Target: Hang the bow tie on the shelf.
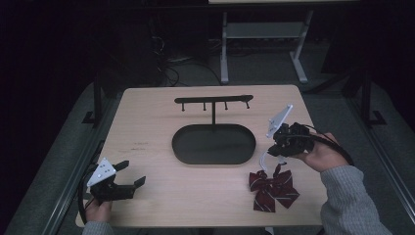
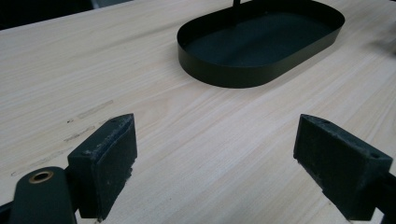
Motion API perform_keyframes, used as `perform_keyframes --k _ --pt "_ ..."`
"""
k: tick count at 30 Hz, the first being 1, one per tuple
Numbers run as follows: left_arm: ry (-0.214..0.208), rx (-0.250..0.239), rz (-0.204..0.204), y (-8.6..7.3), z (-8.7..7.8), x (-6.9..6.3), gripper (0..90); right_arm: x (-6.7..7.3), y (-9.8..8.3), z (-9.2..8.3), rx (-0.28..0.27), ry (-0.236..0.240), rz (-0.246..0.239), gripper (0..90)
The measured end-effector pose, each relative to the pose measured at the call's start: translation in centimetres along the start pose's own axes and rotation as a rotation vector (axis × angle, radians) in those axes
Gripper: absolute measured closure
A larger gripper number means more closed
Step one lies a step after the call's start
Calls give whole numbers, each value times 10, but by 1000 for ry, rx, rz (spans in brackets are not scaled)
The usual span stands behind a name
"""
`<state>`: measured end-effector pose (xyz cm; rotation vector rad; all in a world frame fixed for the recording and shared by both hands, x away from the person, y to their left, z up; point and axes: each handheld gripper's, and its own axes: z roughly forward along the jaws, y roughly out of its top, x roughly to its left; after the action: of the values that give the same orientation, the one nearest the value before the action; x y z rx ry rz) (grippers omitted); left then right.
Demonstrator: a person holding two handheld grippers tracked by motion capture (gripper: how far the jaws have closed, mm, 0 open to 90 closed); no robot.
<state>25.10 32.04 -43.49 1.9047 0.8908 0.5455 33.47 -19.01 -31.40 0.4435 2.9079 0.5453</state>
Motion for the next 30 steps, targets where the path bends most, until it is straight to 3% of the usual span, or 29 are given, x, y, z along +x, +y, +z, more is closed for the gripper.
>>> perform_keyframes --k 16,30 --pt "1 -5 -8 0 1 2 131 -3 16 -22 -40 -8 -35 873" --pt "4 -19 -14 0 -1 4 131 -12 43 -30 -51 -2 -67 873"
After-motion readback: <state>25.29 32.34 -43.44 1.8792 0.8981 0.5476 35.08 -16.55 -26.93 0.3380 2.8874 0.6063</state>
